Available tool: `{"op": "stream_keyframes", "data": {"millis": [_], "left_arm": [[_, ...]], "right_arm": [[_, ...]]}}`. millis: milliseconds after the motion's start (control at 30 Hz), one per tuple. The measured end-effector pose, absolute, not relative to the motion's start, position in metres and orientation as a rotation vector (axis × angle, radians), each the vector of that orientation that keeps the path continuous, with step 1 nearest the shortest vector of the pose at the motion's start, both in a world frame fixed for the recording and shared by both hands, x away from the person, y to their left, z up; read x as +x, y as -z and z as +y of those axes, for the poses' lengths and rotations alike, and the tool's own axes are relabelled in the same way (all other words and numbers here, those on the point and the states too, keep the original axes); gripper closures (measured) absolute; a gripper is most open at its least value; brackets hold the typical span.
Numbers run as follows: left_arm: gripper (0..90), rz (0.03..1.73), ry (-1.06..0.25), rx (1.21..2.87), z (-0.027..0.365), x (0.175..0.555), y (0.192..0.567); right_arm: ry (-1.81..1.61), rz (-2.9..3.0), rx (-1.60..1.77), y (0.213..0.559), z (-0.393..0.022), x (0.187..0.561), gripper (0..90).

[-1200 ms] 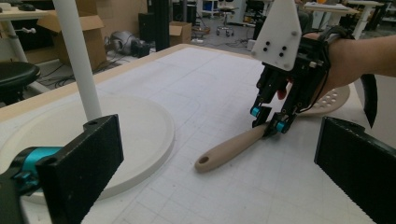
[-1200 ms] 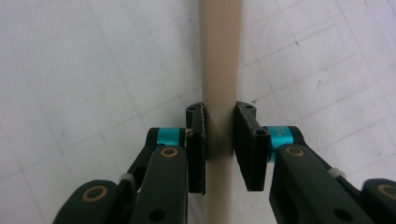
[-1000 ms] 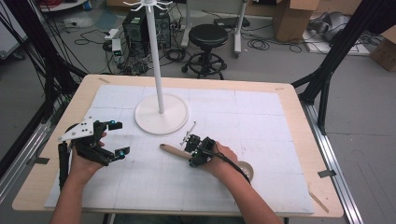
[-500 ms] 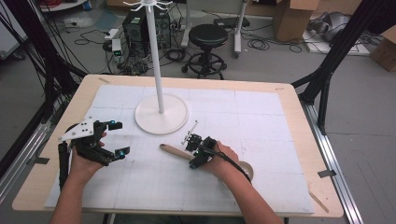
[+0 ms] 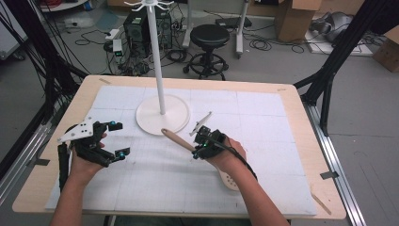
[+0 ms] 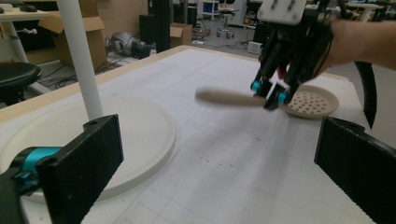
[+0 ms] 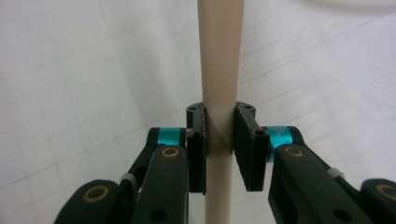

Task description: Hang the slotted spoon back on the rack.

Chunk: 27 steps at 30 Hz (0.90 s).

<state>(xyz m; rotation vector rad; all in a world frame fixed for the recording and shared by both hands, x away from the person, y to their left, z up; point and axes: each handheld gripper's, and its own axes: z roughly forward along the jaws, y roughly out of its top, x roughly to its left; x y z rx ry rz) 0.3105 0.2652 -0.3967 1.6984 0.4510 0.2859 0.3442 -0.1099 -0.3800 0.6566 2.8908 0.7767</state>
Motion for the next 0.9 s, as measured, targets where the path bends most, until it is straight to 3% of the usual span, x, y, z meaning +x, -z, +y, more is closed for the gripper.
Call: {"op": "stream_keyframes", "data": {"millis": [300,900], "left_arm": [[1.7,0.452,-0.288,1.697,0.265,0.31,0.396],[1.6,0.449,-0.288,1.697,0.265,0.31,0.396]], "right_arm": [[-1.075,2.718,0.67,0.323,-0.148,0.343,76.1],[-1.247,2.578,0.646,0.274,-0.169,0.352,76.1]]}}
